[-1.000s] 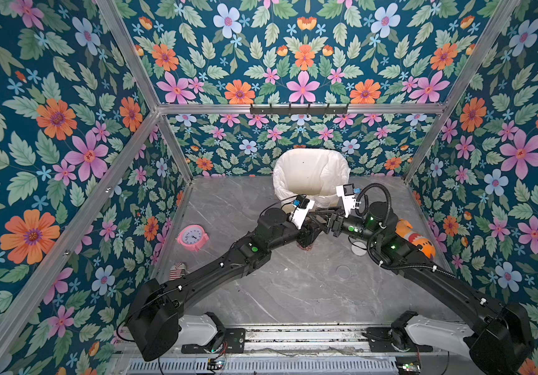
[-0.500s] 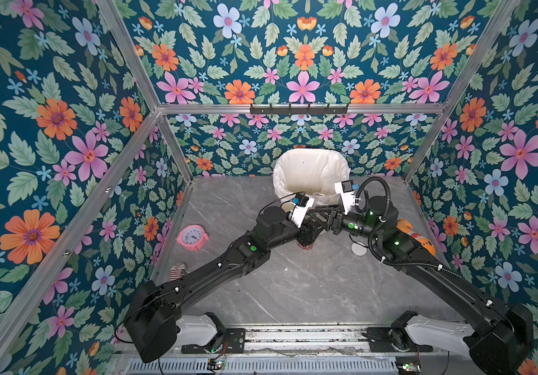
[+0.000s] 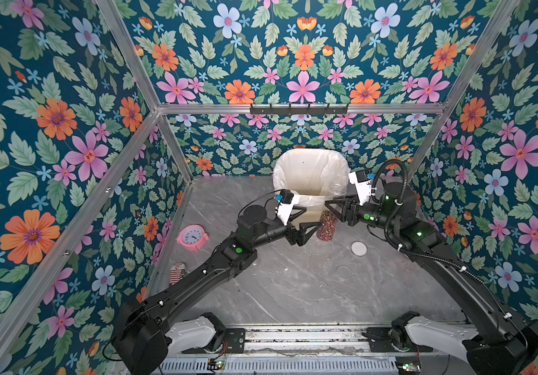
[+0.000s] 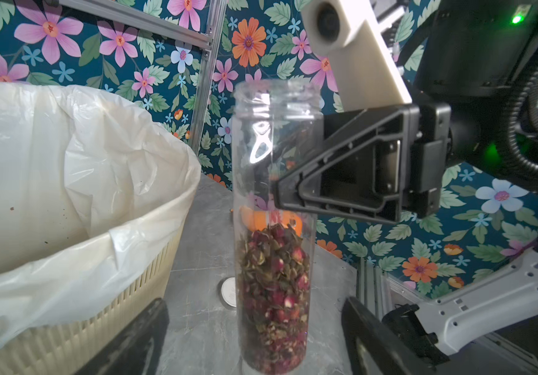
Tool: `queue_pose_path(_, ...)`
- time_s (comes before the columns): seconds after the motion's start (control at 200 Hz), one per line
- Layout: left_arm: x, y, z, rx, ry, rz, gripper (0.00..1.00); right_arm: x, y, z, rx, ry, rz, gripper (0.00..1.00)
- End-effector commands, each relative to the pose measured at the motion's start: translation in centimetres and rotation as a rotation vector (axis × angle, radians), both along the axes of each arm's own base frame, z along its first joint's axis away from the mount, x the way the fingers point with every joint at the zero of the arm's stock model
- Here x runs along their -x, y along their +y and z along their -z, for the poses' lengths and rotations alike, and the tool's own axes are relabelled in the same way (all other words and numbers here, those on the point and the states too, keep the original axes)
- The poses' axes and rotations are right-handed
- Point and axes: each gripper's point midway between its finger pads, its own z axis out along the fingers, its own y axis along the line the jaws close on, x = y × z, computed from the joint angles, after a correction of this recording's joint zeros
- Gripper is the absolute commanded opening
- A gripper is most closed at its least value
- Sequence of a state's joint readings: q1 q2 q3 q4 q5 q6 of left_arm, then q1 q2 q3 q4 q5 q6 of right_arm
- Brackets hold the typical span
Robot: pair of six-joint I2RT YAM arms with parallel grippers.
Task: Empty the moldy dried flower tea in the jars
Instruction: Pour the moldy dried flower tea into the trash bin.
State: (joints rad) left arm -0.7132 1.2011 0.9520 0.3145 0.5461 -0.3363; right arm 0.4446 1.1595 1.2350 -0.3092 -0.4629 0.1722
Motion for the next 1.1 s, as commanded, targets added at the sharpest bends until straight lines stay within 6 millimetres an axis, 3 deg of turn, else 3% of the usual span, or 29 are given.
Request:
queue_pose_path(0.0,0.3,0.0,-2.2,0.076,0.084,0.075,0.84,0.9,-1.0,3.4,0.239,-0.024,-0.068,0.45)
queue_pose_path(0.175,-1.0,0.2,-3.4,0.103,0.224,0.098,0.84,1.4,-1.9,4.6,0.491,-0.141,-0.1,0.44)
queue_pose_path(0.34,-1.4,-1.9,-1.0,0.055,0.427,0.199,0.74,2.6,-1.8,5.0,0.636,-0.258,-0.169,0.44)
queue_pose_path(0.405,-1.2,-2.4,-0.4,0.047,0.462,0.24,0.71,3.0,-1.7,5.1,0.658,-0.281,-0.194,0.45)
queue_pose_path(0.53,-0.7,-2.6,-1.1,0.088,0.475,0.29,0.7,3.6,-1.4,4.6,0.652,-0.315,-0.213,0.45)
queue_pose_path(0.935,-0.2,-3.1,2.7,-0.06,0.582,0.324,0.52,3.9,-1.2,5.9,0.827,-0.366,-0.254,0.44)
queue_pose_path(1.095,-0.2,-3.0,2.9,-0.08,0.568,0.316,0.44,4.0,-1.1,6.6,0.856,-0.326,-0.266,0.43)
